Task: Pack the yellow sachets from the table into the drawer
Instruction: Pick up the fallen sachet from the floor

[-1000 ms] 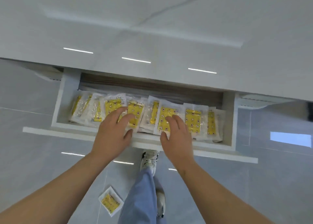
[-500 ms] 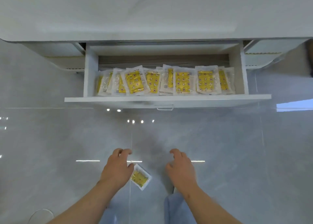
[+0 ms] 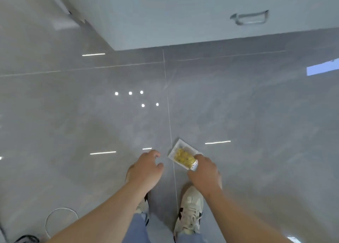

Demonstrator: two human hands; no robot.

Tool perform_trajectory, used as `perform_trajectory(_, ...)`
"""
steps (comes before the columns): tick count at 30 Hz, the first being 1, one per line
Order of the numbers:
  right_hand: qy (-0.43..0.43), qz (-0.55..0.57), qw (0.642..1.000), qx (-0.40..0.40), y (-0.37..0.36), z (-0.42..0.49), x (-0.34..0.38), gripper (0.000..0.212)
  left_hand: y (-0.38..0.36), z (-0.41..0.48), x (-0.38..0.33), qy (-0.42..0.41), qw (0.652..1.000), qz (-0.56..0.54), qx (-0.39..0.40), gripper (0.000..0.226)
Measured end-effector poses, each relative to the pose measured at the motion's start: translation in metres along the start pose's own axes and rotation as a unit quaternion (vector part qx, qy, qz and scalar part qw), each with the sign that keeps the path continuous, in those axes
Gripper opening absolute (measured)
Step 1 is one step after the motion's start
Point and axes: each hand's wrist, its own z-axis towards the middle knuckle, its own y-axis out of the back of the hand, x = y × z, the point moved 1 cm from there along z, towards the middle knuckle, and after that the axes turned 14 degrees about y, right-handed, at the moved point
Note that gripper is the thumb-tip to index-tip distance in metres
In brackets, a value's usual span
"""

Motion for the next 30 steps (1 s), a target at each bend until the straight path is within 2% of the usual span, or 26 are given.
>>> perform_trajectory(3, -0.005, -0.056, 0.998, -0.032, -0.046, 0.056, -0.025, 0.074, -0.036, 0.058, 0.005, 0.0, 1.0, -0.008, 0.022, 0.034)
perform_trajectory(5, -0.011, -0.094, 0.995, -0.018, -0.073, 0.088, -0.039, 0.094, -0.052, 0.089, 0.01, 0.004, 1.0, -0.003, 0.031, 0.033)
perform_trajectory(7, -0.01, -0.14, 0.99, -0.021, -0.096, 0.111, -0.048, 0.099, -0.061, 0.114, 0.014, 0.015, 0.999, -0.014, 0.036, 0.032)
perform_trajectory(8, -0.005, -0.166, 0.985, -0.035, -0.105, 0.117, -0.051, 0.093, -0.064, 0.123, 0.016, 0.022, 0.999, -0.027, 0.038, 0.03)
perform_trajectory(10, 0.006, -0.17, 0.985, -0.04, -0.121, 0.122, -0.054, 0.063, -0.062, 0.134, 0.019, 0.037, 0.997, -0.057, 0.038, 0.026)
perform_trajectory(12, -0.031, -0.069, 0.996, -0.036, -0.122, 0.108, -0.051, 0.035, -0.053, 0.127, 0.02, 0.043, 0.995, -0.084, 0.035, 0.022)
perform_trajectory(13, -0.059, 0.005, 0.997, -0.04, -0.115, 0.097, -0.046, 0.031, -0.046, 0.118, 0.02, 0.041, 0.994, -0.096, 0.033, 0.02)
perform_trajectory(17, -0.067, 0.238, 0.964, -0.1, -0.047, 0.029, 0.004, 0.027, 0.007, 0.045, 0.017, 0.031, 0.99, -0.137, 0.021, 0.009)
perform_trajectory(20, -0.041, 0.347, 0.929, -0.121, 0.025, -0.035, 0.06, 0.016, 0.068, -0.033, 0.004, 0.015, 0.982, -0.186, 0.018, 0.01)
perform_trajectory(24, 0.015, 0.39, 0.912, -0.13, 0.126, -0.111, 0.137, 0.021, 0.161, -0.132, -0.023, -0.013, 0.974, -0.225, 0.015, 0.013)
perform_trajectory(27, 0.044, 0.36, 0.921, -0.143, 0.187, -0.143, 0.185, 0.014, 0.225, -0.179, -0.045, -0.035, 0.964, -0.263, 0.0, 0.015)
perform_trajectory(30, 0.067, 0.338, 0.924, -0.167, 0.236, -0.15, 0.218, 0.025, 0.271, -0.201, -0.068, -0.053, 0.962, -0.266, -0.032, 0.02)
